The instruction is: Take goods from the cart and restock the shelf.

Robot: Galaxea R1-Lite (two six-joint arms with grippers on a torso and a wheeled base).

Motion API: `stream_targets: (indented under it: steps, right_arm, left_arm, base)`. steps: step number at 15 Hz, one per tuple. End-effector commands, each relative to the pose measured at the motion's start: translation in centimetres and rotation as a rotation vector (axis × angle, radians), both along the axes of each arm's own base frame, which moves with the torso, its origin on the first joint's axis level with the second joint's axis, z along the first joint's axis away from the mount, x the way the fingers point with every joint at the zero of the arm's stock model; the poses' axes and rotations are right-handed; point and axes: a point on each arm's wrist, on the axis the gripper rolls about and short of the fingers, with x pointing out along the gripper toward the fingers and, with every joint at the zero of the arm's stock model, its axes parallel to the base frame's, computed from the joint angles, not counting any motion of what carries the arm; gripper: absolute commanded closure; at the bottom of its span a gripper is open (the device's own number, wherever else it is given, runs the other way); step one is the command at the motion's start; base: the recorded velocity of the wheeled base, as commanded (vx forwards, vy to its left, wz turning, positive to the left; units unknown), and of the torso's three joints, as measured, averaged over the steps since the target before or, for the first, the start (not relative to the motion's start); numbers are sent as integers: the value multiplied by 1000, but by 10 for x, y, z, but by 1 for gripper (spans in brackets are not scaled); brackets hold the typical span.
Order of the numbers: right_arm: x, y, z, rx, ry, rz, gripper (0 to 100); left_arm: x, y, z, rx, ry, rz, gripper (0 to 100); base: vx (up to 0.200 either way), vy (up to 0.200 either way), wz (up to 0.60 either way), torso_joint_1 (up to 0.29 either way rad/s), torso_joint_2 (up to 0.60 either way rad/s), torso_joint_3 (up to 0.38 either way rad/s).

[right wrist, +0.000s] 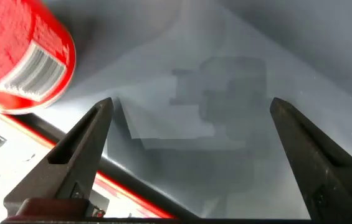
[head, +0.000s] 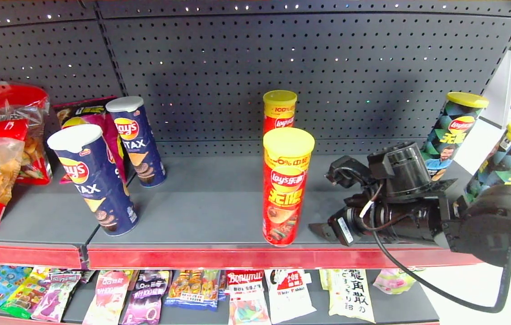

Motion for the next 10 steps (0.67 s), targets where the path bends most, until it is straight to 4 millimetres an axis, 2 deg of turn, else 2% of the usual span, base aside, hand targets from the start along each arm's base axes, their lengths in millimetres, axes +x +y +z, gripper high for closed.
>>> stream_targets:
  steps: [1, 10]
  right_arm:
    - [0, 5, 0, 1, -2, 14, 0]
    - [-1, 17, -2, 2, -1, 43, 0]
  left_arm:
    - [0, 0, 0, 0, -1, 1, 0]
    - [0, 0, 0, 0, -1, 0, 0]
  base:
    - [0, 0, 0, 0, 0, 0]
    - [0, 0, 0, 0, 0, 0]
